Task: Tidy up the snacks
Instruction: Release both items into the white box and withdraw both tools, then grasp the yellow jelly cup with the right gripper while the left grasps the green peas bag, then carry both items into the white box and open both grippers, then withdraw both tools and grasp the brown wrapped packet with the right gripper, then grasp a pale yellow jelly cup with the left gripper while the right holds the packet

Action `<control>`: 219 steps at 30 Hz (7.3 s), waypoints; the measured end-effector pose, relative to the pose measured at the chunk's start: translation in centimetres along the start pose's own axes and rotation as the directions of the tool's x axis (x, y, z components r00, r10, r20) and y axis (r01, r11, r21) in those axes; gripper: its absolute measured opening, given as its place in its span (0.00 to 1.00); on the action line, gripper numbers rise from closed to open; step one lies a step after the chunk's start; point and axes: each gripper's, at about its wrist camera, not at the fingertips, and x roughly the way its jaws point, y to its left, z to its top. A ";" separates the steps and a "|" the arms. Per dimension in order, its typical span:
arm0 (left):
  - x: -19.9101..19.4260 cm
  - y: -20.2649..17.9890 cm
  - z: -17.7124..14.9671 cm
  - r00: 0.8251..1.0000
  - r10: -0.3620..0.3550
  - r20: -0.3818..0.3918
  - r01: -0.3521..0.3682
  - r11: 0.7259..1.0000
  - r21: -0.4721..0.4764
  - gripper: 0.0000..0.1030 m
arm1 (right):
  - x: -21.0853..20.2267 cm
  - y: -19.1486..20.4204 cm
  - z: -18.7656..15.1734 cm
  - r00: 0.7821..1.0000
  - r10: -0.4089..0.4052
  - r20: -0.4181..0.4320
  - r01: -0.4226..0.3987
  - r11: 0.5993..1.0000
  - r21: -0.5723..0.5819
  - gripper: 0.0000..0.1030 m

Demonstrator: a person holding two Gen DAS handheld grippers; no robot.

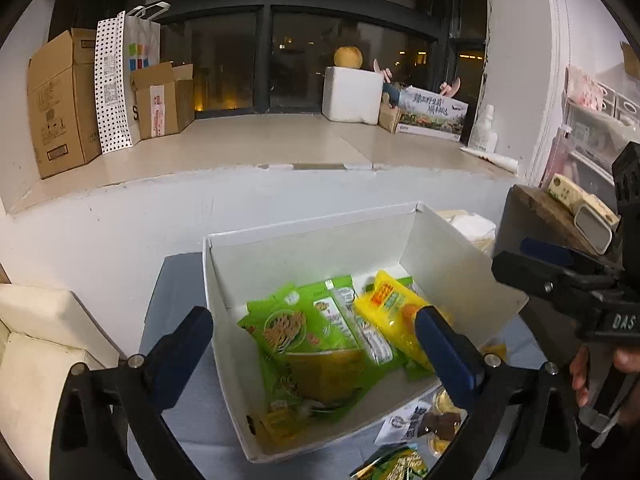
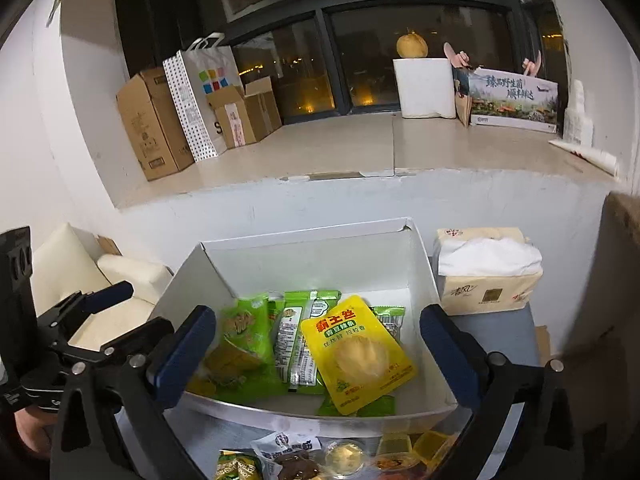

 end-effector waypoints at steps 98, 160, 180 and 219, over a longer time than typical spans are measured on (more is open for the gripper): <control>-2.1 -6.9 -16.6 0.976 -0.019 -0.219 0.018 1.000 -0.004 1.00 | -6.4 0.0 -18.9 0.988 0.036 -0.151 -0.041 0.999 -0.028 0.35; -0.8 0.7 -2.7 0.998 -0.013 -0.068 0.009 0.998 -0.058 1.00 | -3.9 -2.6 -2.2 0.999 0.036 0.041 -0.038 0.997 0.067 1.00; -11.4 -4.7 -15.5 0.992 -0.100 -0.075 0.094 0.992 -0.089 1.00 | -6.0 -0.1 -18.1 0.979 0.153 -0.138 -0.133 0.980 0.145 1.00; -8.5 -5.5 -16.8 0.986 -0.119 -0.119 0.114 0.992 -0.050 1.00 | -7.3 -1.7 -16.5 0.998 0.055 -0.014 -0.051 0.978 0.202 0.51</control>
